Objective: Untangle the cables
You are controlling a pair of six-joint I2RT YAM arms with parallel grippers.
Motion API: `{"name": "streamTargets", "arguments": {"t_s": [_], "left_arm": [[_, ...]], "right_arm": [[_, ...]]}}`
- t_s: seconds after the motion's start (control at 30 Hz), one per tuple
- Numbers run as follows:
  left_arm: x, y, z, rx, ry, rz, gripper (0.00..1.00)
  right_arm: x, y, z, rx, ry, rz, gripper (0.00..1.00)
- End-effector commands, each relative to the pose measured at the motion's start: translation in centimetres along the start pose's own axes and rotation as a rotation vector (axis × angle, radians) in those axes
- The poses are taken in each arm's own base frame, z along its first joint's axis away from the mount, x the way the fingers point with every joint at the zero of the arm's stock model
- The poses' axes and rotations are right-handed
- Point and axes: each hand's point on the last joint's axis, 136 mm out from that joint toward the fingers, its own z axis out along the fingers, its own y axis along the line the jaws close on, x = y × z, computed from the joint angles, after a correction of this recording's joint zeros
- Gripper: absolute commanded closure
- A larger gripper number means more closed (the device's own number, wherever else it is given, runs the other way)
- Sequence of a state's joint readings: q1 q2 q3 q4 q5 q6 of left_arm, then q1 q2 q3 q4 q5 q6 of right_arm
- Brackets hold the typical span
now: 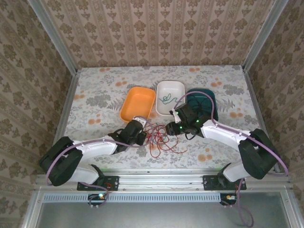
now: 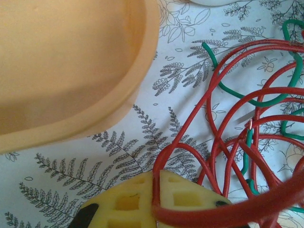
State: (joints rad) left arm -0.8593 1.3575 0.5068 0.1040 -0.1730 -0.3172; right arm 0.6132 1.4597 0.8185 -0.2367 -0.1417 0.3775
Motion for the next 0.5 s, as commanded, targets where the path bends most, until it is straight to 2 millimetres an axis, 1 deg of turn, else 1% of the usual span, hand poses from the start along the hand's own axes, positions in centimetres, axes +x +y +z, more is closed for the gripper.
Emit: {"name": "streamTargets", "arguments": {"t_s": [0.0,0.07,0.23,0.37,0.47], "left_arm": [[-0.1,0.1,0.1,-0.029,0.000,0.035,1.00],[0.2,0.1,0.2,-0.038,0.010,0.041,1.00],[0.9,0.2,0.5,-0.056,0.031,0.050,1.00],[1.0,0.0,0.6,-0.053,0.034,0.054,1.00],[0.8,0.0,0.5,-0.055,0.032,0.056,1.00]], "right_arm": [[-1.2,-1.8,0.6,0.112,-0.017,0.054,0.55],[-1.5,-2.5,1.0,0.153,-0.023,0.080,0.54],[-1.6,-3.1,2.3,0.194,0.004,0.119,0.53],[-0.8,-3.1,3.7,0.210,0.058,0.126,0.53],[0.0,-3.7,4.2,0.254,0.085,0.127,0.54]]}}
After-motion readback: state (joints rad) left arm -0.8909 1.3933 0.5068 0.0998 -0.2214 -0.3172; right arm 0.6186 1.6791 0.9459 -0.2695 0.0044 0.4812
